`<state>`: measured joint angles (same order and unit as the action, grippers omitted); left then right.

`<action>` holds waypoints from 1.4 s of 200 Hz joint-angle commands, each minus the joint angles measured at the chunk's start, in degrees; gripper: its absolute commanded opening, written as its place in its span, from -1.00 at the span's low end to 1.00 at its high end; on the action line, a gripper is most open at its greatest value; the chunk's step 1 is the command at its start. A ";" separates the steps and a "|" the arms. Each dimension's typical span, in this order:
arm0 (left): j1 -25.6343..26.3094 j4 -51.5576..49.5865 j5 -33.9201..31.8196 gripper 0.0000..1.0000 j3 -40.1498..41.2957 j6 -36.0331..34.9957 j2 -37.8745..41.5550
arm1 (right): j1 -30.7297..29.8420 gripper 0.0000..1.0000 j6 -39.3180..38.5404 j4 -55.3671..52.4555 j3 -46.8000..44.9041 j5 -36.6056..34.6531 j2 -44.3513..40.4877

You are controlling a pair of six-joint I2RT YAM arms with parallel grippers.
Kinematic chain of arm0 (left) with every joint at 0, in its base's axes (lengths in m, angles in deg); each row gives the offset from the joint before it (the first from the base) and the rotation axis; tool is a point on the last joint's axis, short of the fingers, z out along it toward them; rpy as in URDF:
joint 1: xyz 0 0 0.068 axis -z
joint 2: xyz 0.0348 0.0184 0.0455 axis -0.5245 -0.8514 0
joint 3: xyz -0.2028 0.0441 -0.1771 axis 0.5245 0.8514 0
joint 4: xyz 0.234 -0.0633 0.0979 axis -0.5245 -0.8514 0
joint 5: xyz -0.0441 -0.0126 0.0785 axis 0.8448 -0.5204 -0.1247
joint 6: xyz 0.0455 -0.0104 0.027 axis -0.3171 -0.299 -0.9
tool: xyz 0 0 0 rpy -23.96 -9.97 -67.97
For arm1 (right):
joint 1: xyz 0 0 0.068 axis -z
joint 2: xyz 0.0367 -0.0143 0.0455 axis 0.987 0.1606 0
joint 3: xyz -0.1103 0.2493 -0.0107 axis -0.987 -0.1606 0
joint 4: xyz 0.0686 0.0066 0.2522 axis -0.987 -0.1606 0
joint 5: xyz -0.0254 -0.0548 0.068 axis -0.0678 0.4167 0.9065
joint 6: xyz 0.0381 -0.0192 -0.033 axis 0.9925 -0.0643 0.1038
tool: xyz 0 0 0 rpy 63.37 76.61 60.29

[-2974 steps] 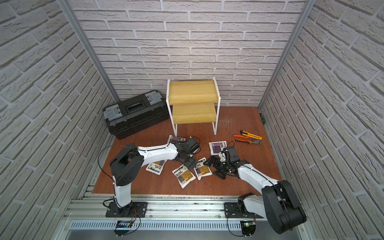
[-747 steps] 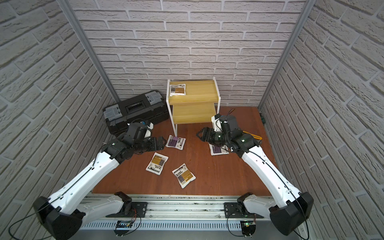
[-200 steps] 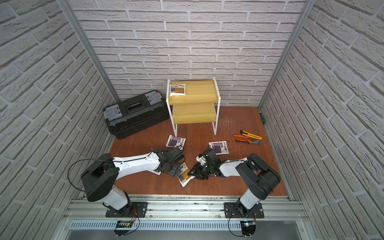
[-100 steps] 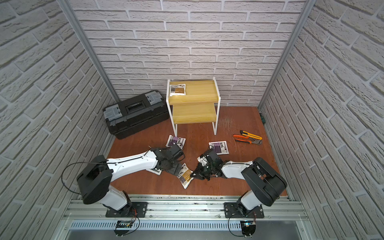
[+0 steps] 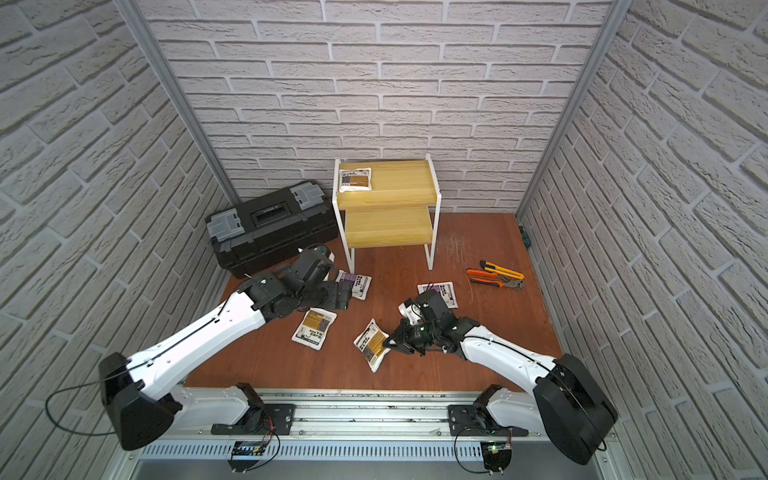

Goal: Place the bagged coffee beans on the shelf by color
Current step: Pick up the bagged coffee beans at the center of the board, then place the bagged coffee beans on the shelf.

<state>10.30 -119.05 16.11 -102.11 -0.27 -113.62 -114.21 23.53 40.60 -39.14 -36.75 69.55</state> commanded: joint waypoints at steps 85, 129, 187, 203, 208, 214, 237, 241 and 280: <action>-9.25 2.44 6.01 0.97 -11.55 2.55 6.16 | 1.71 -0.95 1.14 -9.62 20.28 -2.59 -5.63; -11.49 4.10 10.04 0.97 -16.74 3.05 4.19 | 2.97 -0.95 1.05 -8.94 29.52 -3.31 -2.70; -14.26 7.25 16.64 0.97 -28.10 2.65 -3.57 | 7.79 -0.95 0.45 -8.79 44.94 -6.36 3.04; -15.15 7.53 18.38 0.97 -32.04 1.80 -6.29 | 9.02 -0.94 0.31 -8.96 48.84 -6.82 5.15; -15.44 7.38 18.69 0.97 -33.39 1.64 -7.16 | 9.45 -0.94 0.45 -9.04 50.05 -7.13 5.84; -15.80 7.44 19.09 0.97 -34.83 1.27 -8.08 | 9.89 -0.94 0.45 -9.01 51.37 -7.50 6.70; -17.36 7.41 20.33 0.97 -39.94 0.42 -11.41 | 11.74 -0.93 1.05 -8.83 55.64 -9.20 9.63; -17.70 7.50 20.73 0.97 -40.57 0.28 -11.98 | 12.02 -0.92 1.15 -8.83 56.29 -9.58 10.05; -20.28 7.19 24.07 0.96 -46.49 -0.06 -16.91 | 15.08 -0.92 2.75 -7.40 61.36 -12.57 14.16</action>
<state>-8.41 -113.96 36.66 -145.37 1.04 -128.37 -100.73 25.10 30.24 19.06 -46.49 82.33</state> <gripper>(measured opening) 0.985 0.084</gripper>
